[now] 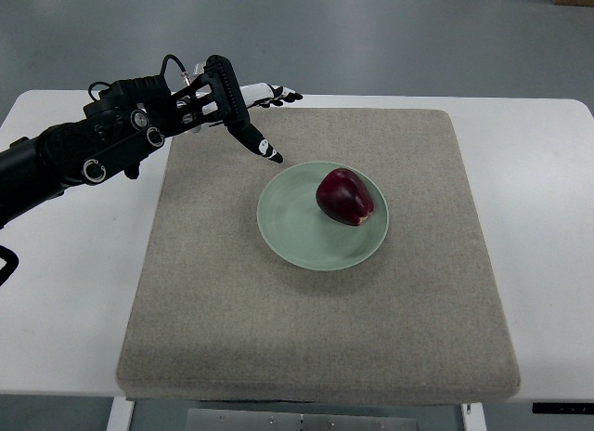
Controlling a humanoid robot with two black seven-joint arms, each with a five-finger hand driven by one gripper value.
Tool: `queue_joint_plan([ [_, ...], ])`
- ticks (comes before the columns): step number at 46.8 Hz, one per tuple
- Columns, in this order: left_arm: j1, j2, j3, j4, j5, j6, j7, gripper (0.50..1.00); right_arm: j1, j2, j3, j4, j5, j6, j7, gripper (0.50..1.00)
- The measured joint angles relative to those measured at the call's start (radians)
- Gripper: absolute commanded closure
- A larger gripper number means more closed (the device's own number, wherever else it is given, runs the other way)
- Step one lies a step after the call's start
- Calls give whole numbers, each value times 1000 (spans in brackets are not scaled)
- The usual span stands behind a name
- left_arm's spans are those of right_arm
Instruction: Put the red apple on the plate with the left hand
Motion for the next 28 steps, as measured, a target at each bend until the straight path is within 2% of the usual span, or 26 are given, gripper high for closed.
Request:
queue_joint_plan([
  [10, 8, -6, -15, 18, -105, 62, -3, 504, 0, 0, 0, 0, 0, -1, 0, 536],
  [18, 10, -8, -17, 34, -296, 115, -3, 504, 0, 0, 0, 0, 0, -1, 0, 536],
  [28, 11, -15, -18, 97, -556, 145, -3, 504, 0, 0, 0, 0, 0, -1, 0, 536],
])
